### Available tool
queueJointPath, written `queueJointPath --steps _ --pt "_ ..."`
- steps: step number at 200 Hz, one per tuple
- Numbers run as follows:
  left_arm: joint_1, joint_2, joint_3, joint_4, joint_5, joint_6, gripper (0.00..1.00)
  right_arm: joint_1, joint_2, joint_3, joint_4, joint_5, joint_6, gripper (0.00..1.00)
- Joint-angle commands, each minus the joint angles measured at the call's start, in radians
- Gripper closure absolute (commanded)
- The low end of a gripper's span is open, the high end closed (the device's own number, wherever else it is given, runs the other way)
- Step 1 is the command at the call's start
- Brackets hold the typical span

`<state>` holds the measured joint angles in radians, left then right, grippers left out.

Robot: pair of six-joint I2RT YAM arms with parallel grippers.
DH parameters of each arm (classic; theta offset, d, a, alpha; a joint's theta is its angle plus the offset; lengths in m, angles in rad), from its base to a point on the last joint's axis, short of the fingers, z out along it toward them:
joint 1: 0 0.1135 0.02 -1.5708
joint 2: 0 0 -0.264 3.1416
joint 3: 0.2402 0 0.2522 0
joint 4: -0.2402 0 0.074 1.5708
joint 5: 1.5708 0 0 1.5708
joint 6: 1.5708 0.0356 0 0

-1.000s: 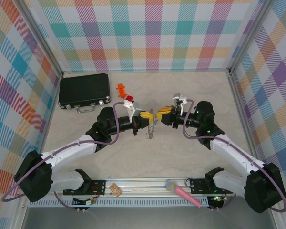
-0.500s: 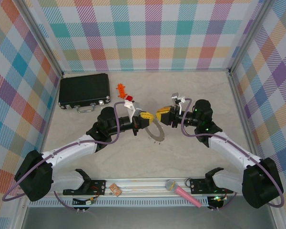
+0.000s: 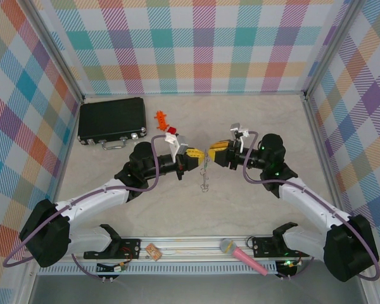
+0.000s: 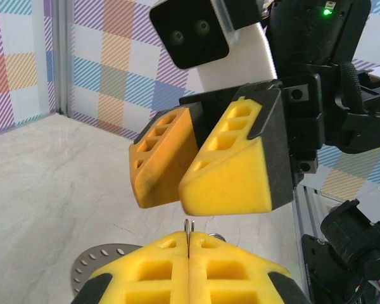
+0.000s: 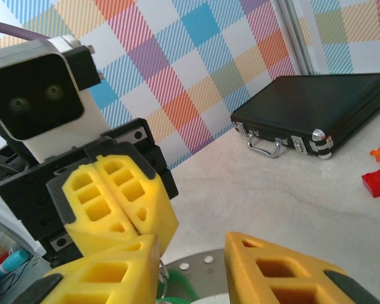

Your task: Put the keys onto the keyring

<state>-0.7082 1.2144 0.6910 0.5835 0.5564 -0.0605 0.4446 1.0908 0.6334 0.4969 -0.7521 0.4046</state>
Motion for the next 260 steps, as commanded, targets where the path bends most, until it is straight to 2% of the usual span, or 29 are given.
queueJointPath --steps 1,41,149,260 --pt "0.006 -0.013 0.005 0.059 -0.007 0.0 1.0 0.006 -0.021 -0.011 0.057 -0.013 0.014 0.68" --pt "0.006 -0.013 0.005 0.07 -0.01 -0.003 1.0 0.007 0.033 0.006 0.057 -0.091 0.028 0.68" --pt "0.006 -0.025 -0.004 0.104 -0.033 -0.01 1.0 0.007 0.071 0.006 0.043 -0.124 0.031 0.7" --pt "0.005 0.011 0.008 0.089 0.037 -0.025 1.0 0.009 0.051 -0.005 0.095 -0.108 0.037 0.77"
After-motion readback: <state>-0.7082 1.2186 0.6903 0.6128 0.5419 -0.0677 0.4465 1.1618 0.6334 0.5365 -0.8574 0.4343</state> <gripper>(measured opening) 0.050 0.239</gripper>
